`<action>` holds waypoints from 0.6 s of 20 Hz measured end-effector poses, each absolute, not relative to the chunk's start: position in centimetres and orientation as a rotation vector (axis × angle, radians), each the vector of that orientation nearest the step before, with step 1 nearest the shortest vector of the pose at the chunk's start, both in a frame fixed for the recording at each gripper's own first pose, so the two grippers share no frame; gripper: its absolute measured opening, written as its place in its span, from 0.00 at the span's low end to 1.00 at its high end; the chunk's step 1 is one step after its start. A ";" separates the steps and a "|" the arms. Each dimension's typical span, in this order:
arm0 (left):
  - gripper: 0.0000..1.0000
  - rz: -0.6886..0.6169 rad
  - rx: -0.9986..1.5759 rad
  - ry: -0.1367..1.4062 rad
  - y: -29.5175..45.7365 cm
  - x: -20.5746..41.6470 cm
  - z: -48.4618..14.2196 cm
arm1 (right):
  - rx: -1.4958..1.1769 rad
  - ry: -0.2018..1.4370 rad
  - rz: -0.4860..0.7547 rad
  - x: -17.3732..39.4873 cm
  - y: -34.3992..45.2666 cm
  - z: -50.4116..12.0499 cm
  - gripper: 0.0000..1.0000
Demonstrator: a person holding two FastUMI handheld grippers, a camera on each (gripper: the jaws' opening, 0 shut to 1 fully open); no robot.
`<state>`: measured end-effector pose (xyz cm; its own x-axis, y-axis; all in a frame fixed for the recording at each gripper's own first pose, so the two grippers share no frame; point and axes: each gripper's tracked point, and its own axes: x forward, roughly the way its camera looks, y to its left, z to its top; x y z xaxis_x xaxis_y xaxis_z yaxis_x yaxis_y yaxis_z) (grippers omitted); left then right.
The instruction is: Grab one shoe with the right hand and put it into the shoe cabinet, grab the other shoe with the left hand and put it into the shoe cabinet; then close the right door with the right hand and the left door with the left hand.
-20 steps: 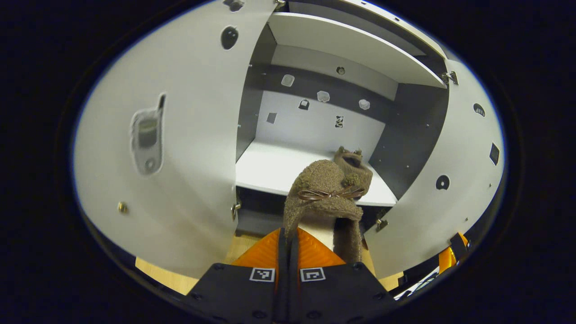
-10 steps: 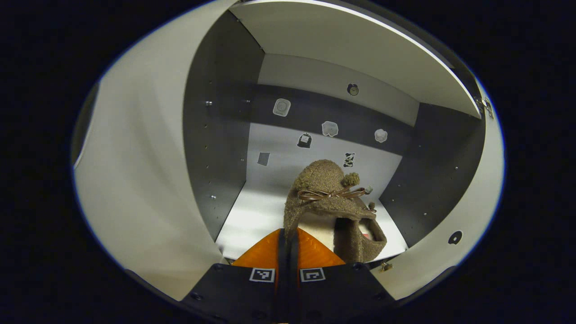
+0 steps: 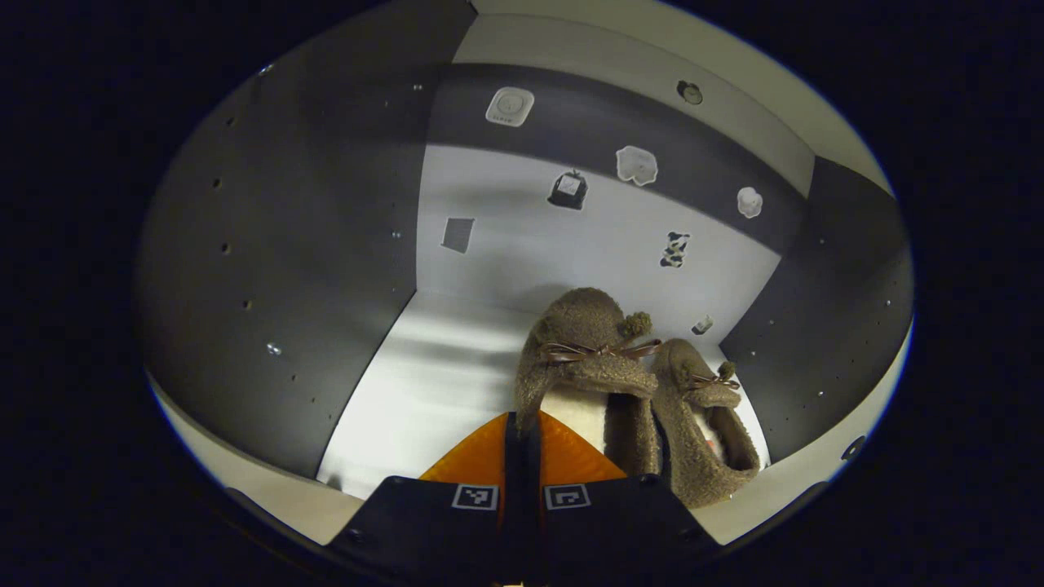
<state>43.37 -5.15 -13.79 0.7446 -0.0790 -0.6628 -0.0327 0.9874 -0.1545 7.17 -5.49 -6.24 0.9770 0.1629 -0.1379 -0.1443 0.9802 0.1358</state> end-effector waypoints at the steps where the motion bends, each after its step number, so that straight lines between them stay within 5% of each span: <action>1: 0.07 -0.013 -0.139 0.749 -4.7 43.5 -14.4 | 0.126 0.153 0.151 7.2 -5.5 -6.3 0.94; 5: 0.09 -0.022 -0.093 0.748 -4.9 43.8 -14.4 | 0.134 0.159 0.136 6.9 -5.7 -6.6 0.93; 7: 0.24 -0.034 -0.093 0.713 -5.3 43.7 -13.1 | 0.138 0.167 0.132 6.8 -5.8 -6.8 0.93; 10: 0.24 -0.077 -0.075 0.648 -6.2 42.0 -10.5 | 0.136 0.164 0.128 6.5 -6.0 -6.8 0.93; 12: 0.36 -0.092 -0.071 0.597 -6.7 40.3 -8.3 | 0.131 0.162 0.126 6.2 -6.2 -6.7 0.93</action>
<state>40.27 -6.67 -8.27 0.8233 -0.1069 -0.5575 0.0657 0.9935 -0.0934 6.18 -6.22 -6.72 0.9791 0.1350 -0.1520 -0.1139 0.9836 0.1395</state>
